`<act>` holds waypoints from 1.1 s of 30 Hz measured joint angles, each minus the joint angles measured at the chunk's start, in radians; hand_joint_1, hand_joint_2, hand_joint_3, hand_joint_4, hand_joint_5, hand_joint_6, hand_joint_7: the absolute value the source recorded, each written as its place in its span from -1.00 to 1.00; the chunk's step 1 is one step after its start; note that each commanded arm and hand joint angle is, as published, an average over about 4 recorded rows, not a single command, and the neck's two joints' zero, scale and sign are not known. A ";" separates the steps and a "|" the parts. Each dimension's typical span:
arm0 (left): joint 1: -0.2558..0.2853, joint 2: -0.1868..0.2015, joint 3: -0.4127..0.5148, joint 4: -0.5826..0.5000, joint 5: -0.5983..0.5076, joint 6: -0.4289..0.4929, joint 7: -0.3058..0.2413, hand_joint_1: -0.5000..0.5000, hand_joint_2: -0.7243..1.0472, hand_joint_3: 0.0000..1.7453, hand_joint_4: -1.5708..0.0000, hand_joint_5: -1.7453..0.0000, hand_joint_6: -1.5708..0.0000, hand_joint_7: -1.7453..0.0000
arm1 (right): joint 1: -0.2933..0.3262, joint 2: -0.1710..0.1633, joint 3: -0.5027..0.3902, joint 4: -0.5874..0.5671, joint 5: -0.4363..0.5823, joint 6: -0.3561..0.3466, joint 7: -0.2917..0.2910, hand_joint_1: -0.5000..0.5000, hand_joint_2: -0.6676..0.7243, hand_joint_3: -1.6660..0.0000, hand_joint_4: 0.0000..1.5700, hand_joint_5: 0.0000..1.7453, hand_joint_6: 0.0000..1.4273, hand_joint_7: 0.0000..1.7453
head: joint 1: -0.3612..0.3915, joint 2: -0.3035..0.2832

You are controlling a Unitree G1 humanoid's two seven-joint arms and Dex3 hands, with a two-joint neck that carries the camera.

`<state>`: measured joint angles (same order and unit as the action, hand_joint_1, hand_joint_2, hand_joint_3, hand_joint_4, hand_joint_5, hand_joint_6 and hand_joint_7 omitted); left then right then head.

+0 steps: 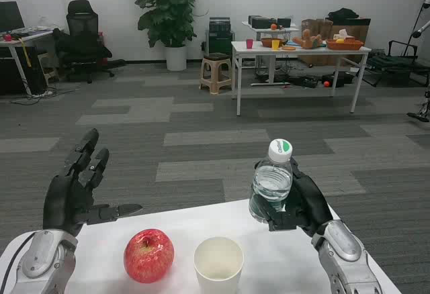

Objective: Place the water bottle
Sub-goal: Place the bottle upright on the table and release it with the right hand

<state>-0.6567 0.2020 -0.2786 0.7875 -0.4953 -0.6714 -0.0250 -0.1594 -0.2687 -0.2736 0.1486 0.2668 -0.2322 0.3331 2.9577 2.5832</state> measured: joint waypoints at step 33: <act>0.076 -0.041 0.080 -0.082 0.016 0.014 -0.002 -1.00 0.10 -0.90 0.67 1.00 0.69 1.00 | 0.094 -0.047 -0.052 0.001 -0.105 0.010 -0.027 -0.92 -0.93 -0.90 -0.60 0.78 -0.68 0.76 | -0.005 -0.193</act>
<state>-0.5809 0.1610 -0.1989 0.7057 -0.4792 -0.6577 -0.0270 -0.0658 -0.3160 -0.3259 0.1497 0.1616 -0.2223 0.3057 2.9530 2.3897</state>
